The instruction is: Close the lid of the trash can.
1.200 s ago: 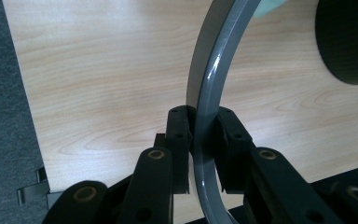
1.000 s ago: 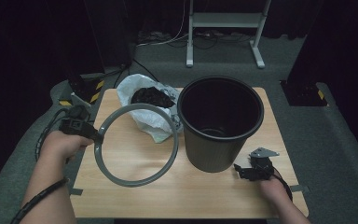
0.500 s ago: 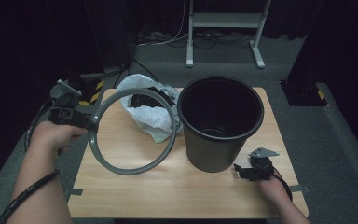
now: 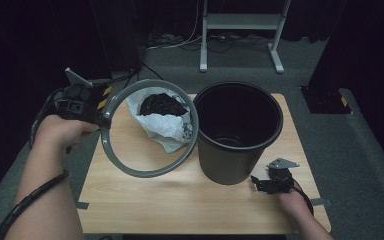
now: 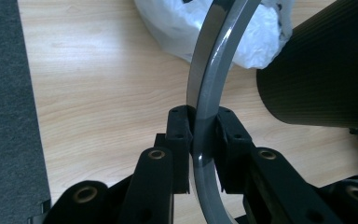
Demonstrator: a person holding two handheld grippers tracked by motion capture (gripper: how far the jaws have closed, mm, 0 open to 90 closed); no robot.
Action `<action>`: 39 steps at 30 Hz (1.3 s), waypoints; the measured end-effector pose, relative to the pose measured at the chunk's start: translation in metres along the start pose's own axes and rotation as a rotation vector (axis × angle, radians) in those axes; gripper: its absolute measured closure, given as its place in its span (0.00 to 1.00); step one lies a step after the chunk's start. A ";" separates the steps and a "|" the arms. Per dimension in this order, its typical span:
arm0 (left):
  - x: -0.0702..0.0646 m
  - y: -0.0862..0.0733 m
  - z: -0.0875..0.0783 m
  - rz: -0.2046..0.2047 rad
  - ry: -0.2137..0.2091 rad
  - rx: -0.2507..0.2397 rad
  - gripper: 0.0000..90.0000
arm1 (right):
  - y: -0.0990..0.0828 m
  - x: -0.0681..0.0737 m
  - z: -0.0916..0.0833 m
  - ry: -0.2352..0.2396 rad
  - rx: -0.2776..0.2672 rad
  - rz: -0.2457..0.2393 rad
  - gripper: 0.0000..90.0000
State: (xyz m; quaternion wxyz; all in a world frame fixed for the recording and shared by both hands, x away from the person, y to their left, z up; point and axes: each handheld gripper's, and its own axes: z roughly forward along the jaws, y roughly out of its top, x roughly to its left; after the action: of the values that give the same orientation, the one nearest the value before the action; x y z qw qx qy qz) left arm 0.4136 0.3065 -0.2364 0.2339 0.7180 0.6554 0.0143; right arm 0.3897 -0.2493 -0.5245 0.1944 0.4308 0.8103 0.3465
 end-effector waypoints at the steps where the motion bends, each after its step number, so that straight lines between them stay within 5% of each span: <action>1: -0.002 0.001 0.000 -0.001 0.000 -0.006 0.86 | 0.000 0.000 0.000 0.001 0.000 -0.001 0.17; 17: -0.035 0.021 -0.014 0.038 -0.022 -0.033 0.86 | 0.000 0.000 0.000 0.002 0.001 -0.002 0.17; 30: -0.073 0.042 -0.009 0.094 -0.034 -0.044 0.86 | 0.000 0.000 0.000 0.002 0.002 0.003 0.17; 39: -0.090 0.051 -0.002 0.092 -0.054 -0.050 0.86 | 0.000 0.000 0.000 0.002 0.002 0.003 0.17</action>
State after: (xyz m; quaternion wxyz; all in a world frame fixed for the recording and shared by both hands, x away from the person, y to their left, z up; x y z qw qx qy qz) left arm 0.4478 0.2207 -0.1904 0.2687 0.7413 0.6147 0.0218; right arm 0.3896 -0.2491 -0.5243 0.1927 0.4320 0.8102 0.3462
